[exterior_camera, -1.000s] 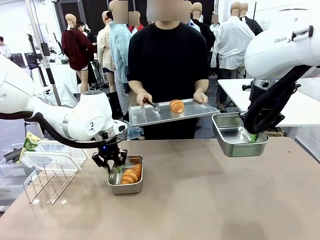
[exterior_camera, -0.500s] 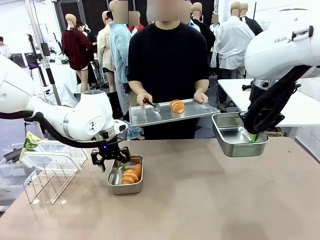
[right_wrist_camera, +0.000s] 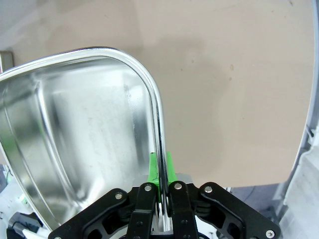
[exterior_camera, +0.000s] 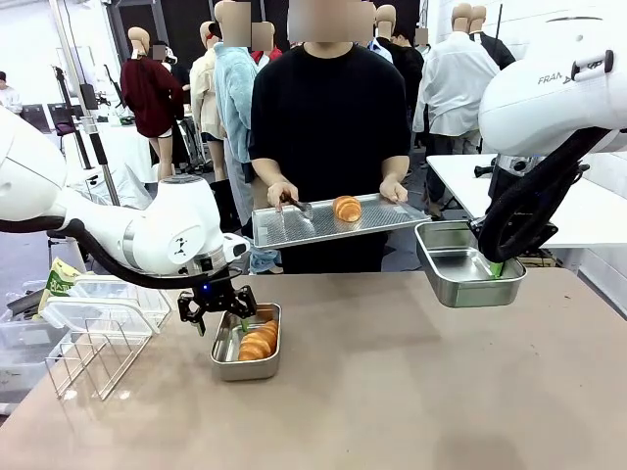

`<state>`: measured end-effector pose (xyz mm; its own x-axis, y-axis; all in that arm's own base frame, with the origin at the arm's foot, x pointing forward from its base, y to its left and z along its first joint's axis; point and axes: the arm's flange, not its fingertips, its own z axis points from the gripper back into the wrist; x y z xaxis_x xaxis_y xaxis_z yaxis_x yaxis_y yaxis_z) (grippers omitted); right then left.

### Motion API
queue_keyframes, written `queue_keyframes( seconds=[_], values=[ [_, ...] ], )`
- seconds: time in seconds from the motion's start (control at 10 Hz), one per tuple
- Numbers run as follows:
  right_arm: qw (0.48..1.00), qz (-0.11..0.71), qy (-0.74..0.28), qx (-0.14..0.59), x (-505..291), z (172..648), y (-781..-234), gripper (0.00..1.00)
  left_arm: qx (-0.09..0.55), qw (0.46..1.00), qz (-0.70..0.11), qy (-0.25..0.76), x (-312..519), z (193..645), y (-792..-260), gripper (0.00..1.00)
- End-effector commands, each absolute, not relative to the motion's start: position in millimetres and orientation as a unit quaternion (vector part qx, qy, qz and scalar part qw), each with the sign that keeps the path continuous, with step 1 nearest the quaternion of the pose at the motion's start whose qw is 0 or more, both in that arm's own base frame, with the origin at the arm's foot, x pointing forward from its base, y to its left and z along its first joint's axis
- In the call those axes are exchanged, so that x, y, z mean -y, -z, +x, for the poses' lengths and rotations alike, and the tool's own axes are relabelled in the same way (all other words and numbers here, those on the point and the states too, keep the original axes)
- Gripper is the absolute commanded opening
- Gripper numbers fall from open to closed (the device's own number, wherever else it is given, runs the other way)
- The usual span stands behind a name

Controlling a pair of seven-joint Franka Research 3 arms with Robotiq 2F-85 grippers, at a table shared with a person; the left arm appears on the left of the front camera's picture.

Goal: Place the bread in airtight containers.
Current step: Once an object is inside an Airtight Container , place the container in the center of the table.

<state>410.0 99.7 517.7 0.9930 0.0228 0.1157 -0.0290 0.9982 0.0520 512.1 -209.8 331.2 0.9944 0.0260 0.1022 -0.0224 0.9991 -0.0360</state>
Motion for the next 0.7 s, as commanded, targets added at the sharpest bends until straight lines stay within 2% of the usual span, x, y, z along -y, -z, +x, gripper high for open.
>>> queue_keyframes(
  seconds=[0.0,0.6],
  values=[
    [0.998,0.027,-0.011,0.061,-98.0,407.3,-516.8,0.00,0.051,0.998,-0.017,-0.012,210.2,512.1,-330.8,1.00],
    [0.998,0.027,-0.011,0.061,-98.0,407.3,-516.8,0.00,0.051,0.998,-0.017,-0.012,210.2,512.1,-330.8,1.00]
  ],
)
